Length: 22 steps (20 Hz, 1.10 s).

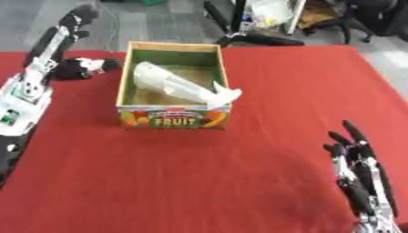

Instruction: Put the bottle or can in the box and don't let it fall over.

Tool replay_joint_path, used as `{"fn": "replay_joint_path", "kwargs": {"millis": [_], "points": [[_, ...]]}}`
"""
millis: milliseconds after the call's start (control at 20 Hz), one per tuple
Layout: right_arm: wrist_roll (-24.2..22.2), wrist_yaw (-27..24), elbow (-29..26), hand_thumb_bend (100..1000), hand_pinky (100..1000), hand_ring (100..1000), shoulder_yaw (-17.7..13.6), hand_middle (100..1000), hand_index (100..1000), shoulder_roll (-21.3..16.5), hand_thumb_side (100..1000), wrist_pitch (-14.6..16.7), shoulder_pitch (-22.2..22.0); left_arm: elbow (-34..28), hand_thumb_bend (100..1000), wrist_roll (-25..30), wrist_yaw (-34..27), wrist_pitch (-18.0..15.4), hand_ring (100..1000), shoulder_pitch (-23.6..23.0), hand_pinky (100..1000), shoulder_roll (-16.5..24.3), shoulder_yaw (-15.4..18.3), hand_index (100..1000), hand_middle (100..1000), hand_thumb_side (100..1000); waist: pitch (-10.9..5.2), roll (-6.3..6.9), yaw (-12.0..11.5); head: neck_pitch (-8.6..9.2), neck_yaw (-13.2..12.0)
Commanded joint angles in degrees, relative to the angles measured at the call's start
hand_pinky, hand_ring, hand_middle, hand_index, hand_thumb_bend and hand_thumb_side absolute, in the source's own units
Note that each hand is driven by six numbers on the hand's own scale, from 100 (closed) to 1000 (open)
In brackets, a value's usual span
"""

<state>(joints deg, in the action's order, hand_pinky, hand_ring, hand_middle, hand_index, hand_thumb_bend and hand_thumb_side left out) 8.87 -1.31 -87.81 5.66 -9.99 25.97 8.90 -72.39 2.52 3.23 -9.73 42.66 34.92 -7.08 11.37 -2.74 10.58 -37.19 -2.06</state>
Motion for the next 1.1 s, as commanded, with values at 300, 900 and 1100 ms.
{"fn": "replay_joint_path", "kwargs": {"millis": [300,900,1100], "points": [[1.3,0.83,-0.73,100,797,900,-1.52,1000,960,-1.99,470,0.22,-0.82,-19.42,957,-9.23,-8.58,3.02,1000,-16.05,907,8.61,8.65,895,993,593,-1.74,0.87,-3.35,-0.42,0.63],[2.42,1.37,-0.55,100,796,898,-2.27,1000,960,-2.03,470,0.52,-1.24,-35.05,873,-18.26,-8.26,3.37,1000,-37.46,887,-4.65,14.49,888,990,607,-2.1,1.41,-6.08,-1.94,1.02],[2.49,1.44,-0.48,100,796,897,-2.37,1000,960,-1.89,470,0.66,-1.56,-34.44,868,-18.42,-6.83,3.73,1000,-38.43,887,-10.28,14.47,885,991,610,-2.43,1.5,-6.61,-2.21,1.0]]}}
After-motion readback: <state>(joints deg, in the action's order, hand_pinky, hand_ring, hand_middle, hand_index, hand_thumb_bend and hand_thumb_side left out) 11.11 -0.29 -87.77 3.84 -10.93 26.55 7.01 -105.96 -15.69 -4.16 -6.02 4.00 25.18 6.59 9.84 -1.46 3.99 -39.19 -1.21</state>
